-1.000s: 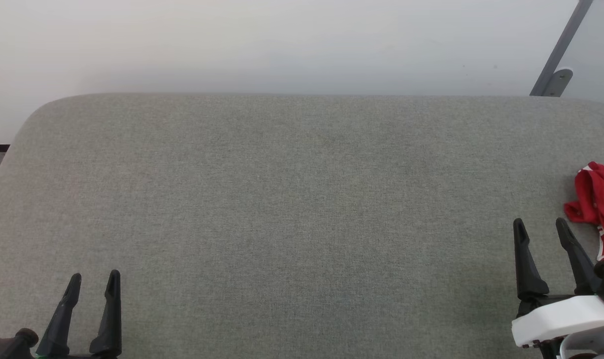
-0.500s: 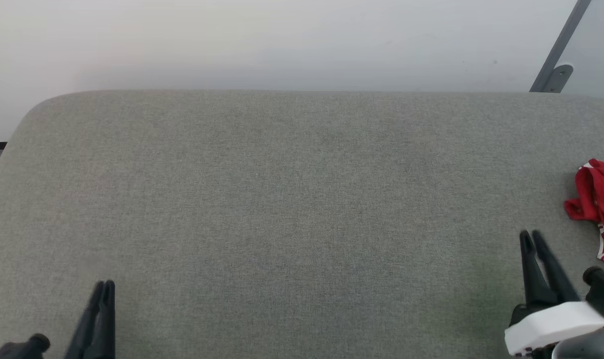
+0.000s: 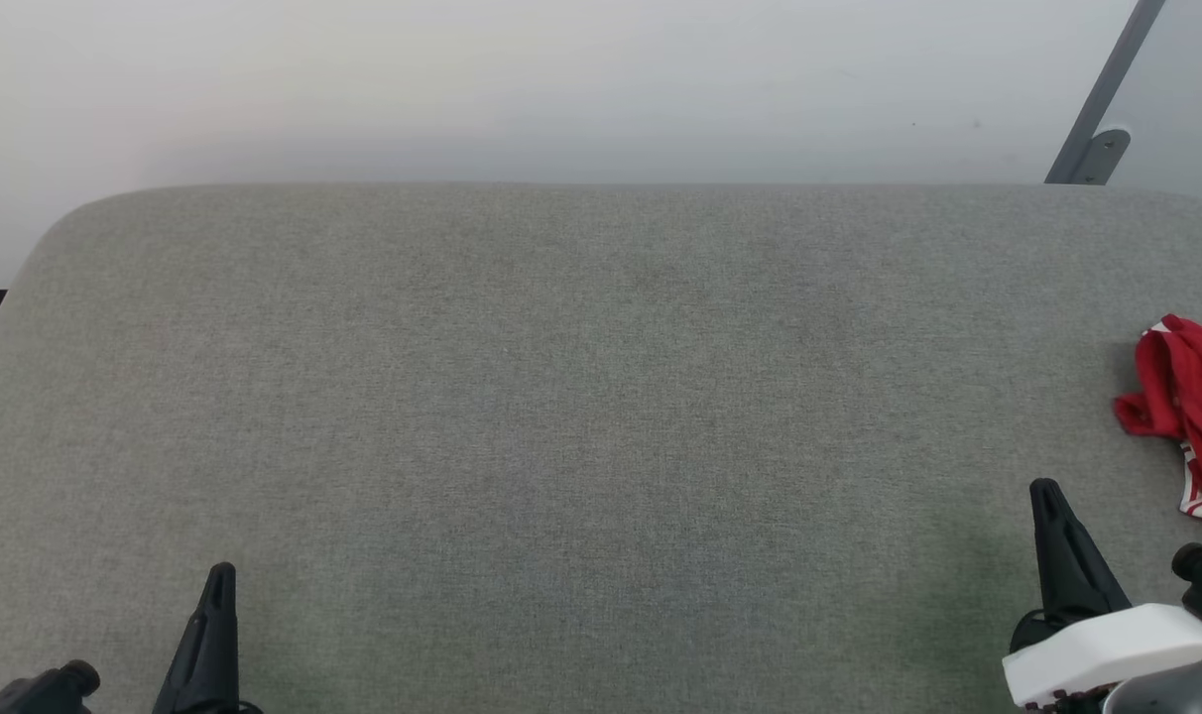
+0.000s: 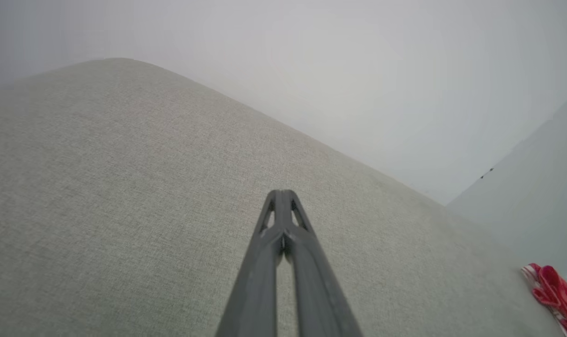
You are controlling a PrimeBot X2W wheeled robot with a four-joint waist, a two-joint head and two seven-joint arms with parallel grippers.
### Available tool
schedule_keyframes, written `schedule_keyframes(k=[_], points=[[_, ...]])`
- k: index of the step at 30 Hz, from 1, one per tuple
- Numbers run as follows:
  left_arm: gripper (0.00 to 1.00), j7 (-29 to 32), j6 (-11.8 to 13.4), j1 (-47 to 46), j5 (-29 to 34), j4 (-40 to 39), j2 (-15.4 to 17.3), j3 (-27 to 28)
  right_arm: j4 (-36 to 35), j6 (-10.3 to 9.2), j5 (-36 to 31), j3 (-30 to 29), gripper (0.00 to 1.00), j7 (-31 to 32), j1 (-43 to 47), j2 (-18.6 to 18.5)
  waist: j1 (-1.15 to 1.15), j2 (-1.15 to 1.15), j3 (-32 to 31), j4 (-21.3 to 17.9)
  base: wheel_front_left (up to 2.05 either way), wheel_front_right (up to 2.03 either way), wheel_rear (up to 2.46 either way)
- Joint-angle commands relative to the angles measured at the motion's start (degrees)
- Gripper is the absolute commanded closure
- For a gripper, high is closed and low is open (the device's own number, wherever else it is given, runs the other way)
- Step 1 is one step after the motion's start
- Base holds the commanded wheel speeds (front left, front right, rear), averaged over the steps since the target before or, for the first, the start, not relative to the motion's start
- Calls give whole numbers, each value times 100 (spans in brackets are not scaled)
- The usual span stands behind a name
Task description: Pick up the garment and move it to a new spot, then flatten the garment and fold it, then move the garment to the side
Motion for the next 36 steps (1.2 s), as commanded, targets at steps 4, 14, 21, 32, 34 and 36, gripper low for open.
schedule_keyframes(k=[4,14,21,32,34,36], points=[[100,119,4,-231,-467,13,-23,74,15,-1,551,9,100,54,-203,-3,0,0,-10,-17,0,0,0],[100,339,4,-435,-1173,144,-152,130,176,-2,1449,24,100,151,-319,3,0,0,-32,-56,0,0,0],[100,482,4,-559,-1619,215,-233,168,275,-3,2018,32,100,216,-396,7,0,0,-47,-84,0,0,0],[100,675,5,-718,-2194,315,-351,224,412,-3,2759,43,100,304,-492,12,0,0,-69,-122,0,0,0],[100,714,6,-756,-2307,333,-370,234,435,-2,2900,44,100,316,-508,13,0,0,-73,-130,0,0,0],[100,747,6,-783,-2400,351,-389,246,461,-2,3038,46,100,333,-525,14,0,0,-78,-138,0,0,0]])
